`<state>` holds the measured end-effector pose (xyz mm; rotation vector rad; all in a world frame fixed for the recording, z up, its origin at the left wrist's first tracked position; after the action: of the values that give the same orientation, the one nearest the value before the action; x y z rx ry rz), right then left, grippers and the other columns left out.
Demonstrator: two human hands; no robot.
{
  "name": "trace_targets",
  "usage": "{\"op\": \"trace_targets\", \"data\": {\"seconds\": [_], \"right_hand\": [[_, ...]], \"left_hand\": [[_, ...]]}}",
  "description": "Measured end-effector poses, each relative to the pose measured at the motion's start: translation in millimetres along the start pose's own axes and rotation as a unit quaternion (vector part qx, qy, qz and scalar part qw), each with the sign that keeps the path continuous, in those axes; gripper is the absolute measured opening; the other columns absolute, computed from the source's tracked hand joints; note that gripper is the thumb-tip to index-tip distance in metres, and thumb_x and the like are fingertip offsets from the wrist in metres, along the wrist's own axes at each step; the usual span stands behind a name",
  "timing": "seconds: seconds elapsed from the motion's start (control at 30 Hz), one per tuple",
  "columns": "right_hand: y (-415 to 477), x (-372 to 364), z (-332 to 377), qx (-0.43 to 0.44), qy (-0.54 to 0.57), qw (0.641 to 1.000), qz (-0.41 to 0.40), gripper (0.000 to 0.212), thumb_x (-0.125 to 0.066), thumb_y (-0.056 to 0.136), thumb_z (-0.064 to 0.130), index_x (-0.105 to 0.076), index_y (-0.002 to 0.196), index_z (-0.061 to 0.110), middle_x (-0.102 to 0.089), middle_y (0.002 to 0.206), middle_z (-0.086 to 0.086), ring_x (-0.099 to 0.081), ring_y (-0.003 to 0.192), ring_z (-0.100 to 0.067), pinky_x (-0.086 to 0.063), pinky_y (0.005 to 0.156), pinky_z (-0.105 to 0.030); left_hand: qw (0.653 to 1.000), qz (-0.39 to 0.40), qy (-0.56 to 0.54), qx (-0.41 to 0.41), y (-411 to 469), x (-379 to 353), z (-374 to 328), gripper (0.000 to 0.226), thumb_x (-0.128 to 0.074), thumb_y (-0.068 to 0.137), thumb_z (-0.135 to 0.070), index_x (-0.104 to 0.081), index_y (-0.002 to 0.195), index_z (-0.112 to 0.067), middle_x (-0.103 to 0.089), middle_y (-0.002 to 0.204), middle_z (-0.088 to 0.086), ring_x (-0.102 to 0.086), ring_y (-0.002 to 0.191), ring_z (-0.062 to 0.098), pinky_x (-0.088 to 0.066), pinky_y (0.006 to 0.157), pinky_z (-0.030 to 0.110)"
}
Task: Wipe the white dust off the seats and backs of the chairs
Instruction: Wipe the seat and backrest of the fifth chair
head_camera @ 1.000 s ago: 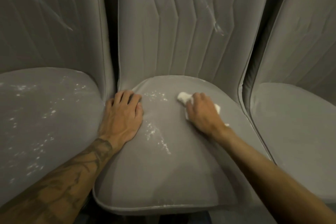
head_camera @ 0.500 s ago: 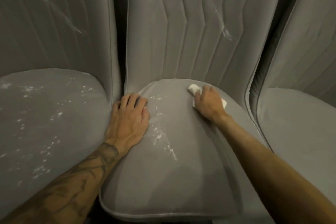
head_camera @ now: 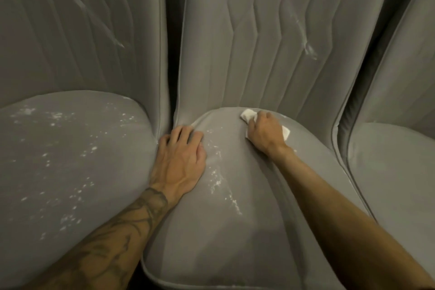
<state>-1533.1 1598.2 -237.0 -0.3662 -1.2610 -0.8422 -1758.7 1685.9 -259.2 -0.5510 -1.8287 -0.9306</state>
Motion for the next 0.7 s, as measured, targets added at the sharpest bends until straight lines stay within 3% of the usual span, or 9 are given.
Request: {"op": "trace_targets", "data": {"seconds": [0.2, 0.27, 0.37, 0.43, 0.5, 0.63, 0.7], "right_hand": [[-64.3, -15.1, 59.5, 0.203, 0.086, 0.973, 0.062, 0.023, -0.047, 0.104, 0.025, -0.052, 0.097, 0.004, -0.057, 0.101, -0.021, -0.052, 0.091, -0.036, -0.037, 0.084, -0.043], [-52.3, -6.9, 42.1, 0.198, 0.072, 0.976, 0.058, 0.024, -0.046, 0.104, 0.025, -0.053, 0.098, 0.003, -0.057, 0.103, -0.023, -0.052, 0.093, -0.037, -0.035, 0.086, -0.042], [-6.8, 3.4, 15.0, 0.063, 0.065, 0.995, 0.039, 0.029, -0.043, 0.105, 0.022, -0.053, 0.108, -0.005, -0.057, 0.116, -0.03, -0.053, 0.108, -0.043, -0.035, 0.093, -0.043], [3.4, 0.2, 19.8, 0.018, 0.056, 0.998, 0.03, 0.032, -0.042, 0.105, 0.022, -0.052, 0.115, -0.007, -0.055, 0.123, -0.032, -0.051, 0.115, -0.045, -0.036, 0.098, -0.046], [-11.1, -9.1, 46.6, 0.049, 0.061, 0.997, 0.029, 0.031, -0.044, 0.105, 0.022, -0.054, 0.112, -0.007, -0.056, 0.119, -0.031, -0.052, 0.11, -0.044, -0.036, 0.096, -0.046], [-64.1, -24.5, 87.7, 0.21, 0.084, 0.971, 0.075, 0.026, -0.048, 0.104, 0.024, -0.056, 0.099, -0.001, -0.059, 0.103, -0.026, -0.054, 0.095, -0.041, -0.036, 0.089, -0.046], [-49.8, -20.5, 83.6, 0.207, 0.067, 0.973, 0.072, 0.026, -0.046, 0.104, 0.024, -0.055, 0.1, -0.001, -0.058, 0.105, -0.027, -0.054, 0.098, -0.041, -0.035, 0.09, -0.045]], "left_hand": [[1.0, 0.012, -0.008, 0.011, -0.7, 6.8, -1.7, 0.037, -0.032, 0.099, -0.032, -0.059, 0.121, -0.019, -0.058, 0.126, 0.001, -0.05, 0.121, 0.023, -0.044, 0.097, 0.045], [1.0, 0.021, -0.001, 0.012, -1.0, 9.3, -1.4, 0.036, -0.031, 0.099, -0.031, -0.056, 0.121, -0.017, -0.058, 0.125, 0.002, -0.051, 0.119, 0.024, -0.043, 0.098, 0.043], [1.0, 0.028, -0.001, -0.004, -0.7, 14.4, -2.8, 0.034, -0.029, 0.102, -0.03, -0.055, 0.118, -0.017, -0.056, 0.123, 0.003, -0.052, 0.117, 0.024, -0.041, 0.101, 0.042], [0.999, 0.032, -0.009, -0.015, 0.1, 19.9, 1.7, 0.031, -0.031, 0.104, -0.03, -0.056, 0.116, -0.017, -0.055, 0.123, 0.002, -0.052, 0.117, 0.023, -0.039, 0.103, 0.04], [0.999, 0.03, 0.019, -0.031, -2.5, 27.7, 11.3, 0.032, -0.032, 0.105, -0.032, -0.059, 0.116, -0.018, -0.056, 0.125, 0.003, -0.052, 0.118, 0.024, -0.038, 0.105, 0.04], [0.998, 0.032, 0.051, -0.009, -15.9, 44.6, 45.0, 0.04, -0.035, 0.101, -0.038, -0.062, 0.121, -0.016, -0.057, 0.135, 0.008, -0.053, 0.123, 0.029, -0.041, 0.106, 0.045], [0.997, 0.044, 0.056, -0.001, -23.2, 47.3, 56.0, 0.046, -0.032, 0.102, -0.042, -0.061, 0.127, -0.017, -0.055, 0.141, 0.009, -0.052, 0.128, 0.029, -0.04, 0.109, 0.046]]}}
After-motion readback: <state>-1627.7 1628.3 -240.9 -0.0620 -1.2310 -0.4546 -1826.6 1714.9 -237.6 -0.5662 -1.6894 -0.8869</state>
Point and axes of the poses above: each hand's wrist, its own y-axis towards the middle knuckle, its own x-axis out of the back of the hand, z = x × y, the point moved 4 cm from there along y, towards the middle knuckle
